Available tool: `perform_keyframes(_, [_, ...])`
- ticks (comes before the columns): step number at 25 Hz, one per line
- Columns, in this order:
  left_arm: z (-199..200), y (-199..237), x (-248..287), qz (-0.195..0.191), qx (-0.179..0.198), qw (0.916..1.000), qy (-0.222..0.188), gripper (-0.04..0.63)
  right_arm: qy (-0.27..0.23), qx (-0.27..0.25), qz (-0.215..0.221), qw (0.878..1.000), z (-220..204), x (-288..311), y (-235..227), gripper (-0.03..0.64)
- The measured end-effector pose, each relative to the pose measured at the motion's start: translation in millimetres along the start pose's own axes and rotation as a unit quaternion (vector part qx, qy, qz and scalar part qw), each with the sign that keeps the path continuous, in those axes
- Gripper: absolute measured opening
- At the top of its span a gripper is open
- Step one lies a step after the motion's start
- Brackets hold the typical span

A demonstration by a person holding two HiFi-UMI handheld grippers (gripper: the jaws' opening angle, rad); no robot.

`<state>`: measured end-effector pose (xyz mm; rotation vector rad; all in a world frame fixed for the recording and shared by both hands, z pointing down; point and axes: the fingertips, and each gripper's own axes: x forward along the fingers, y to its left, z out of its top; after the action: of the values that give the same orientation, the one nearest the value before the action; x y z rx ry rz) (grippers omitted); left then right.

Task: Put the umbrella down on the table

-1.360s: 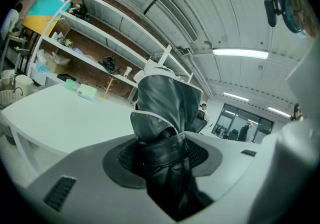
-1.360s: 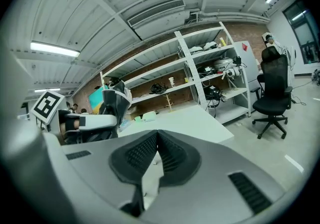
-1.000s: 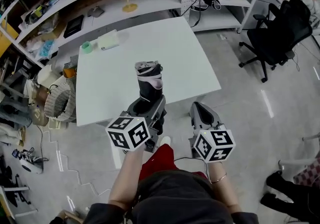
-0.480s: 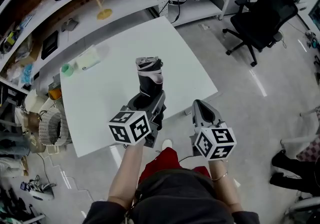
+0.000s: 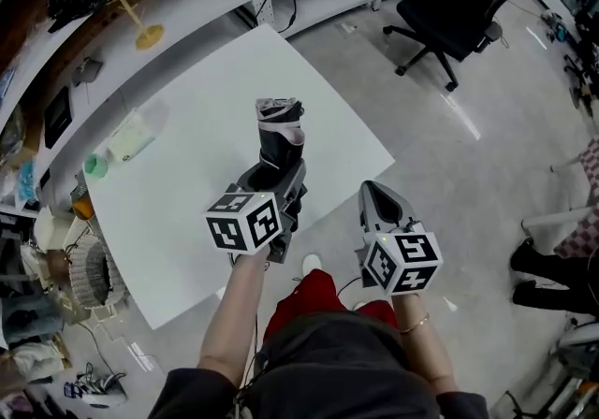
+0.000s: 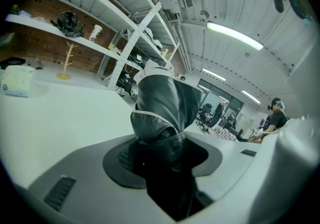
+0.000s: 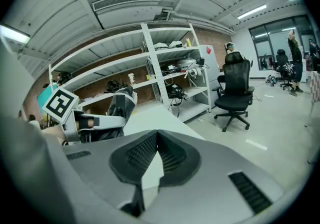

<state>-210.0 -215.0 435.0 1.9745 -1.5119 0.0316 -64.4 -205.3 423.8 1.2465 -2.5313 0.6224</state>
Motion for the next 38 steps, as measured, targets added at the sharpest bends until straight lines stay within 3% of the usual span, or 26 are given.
perform_keyframes(8, [-14, 0, 55, -0.024, 0.016, 0.9979, 0.058, 0.202, 0.007, 0.023, -0.044, 0.999, -2, 13, -32, 0.018])
perform_keyframes(18, [-34, -6, 104, -0.033, 0.043, 0.9915, 0.118, 0.202, 0.022, 0.045, -0.066, 0.997, -9, 30, -63, 0.018])
perform_keyframes(27, [-52, -10, 133, -0.047, 0.085, 0.9811, 0.167, 0.202, 0.034, 0.059, -0.084, 0.994, -18, 40, -75, 0.018])
perform_keyframes(38, [-66, -12, 163, -0.038, 0.13, 0.9667, 0.217, 0.202, 0.046, 0.064, -0.088, 0.993, -21, 53, -88, 0.018])
